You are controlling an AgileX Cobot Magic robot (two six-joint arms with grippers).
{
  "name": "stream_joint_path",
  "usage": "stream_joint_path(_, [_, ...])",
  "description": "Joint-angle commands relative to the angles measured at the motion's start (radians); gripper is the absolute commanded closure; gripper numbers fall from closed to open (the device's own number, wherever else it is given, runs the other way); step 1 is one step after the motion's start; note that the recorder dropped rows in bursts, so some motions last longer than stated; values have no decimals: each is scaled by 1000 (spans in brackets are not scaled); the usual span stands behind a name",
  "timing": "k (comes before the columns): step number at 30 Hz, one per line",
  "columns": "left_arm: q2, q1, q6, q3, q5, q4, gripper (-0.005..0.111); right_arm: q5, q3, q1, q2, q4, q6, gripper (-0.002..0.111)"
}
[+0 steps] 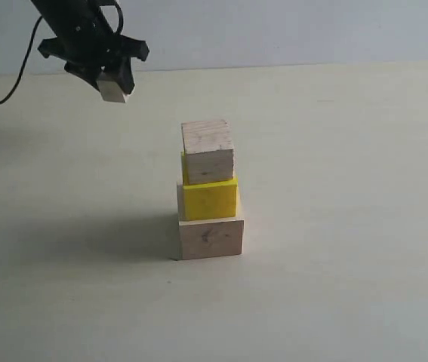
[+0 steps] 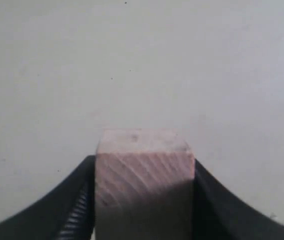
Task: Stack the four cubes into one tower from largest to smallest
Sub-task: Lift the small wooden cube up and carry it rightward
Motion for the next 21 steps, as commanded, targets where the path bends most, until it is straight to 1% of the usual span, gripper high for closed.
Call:
stream_joint_path(1, [-82, -2, -65, -5, 40, -65, 106, -11, 0, 0, -7, -8, 21, 108])
stream_joint_path(6, [-164, -27, -119, -5, 40, -77, 106, -11, 0, 0, -7, -8, 39, 108])
stream_joint_path(15, [-275, -129, -236, -5, 40, 26, 106, -11, 0, 0, -7, -3, 43, 108])
stream_joint_path(21, [-314, -179, -281, -5, 40, 36, 106, -9, 0, 0, -7, -1, 43, 108])
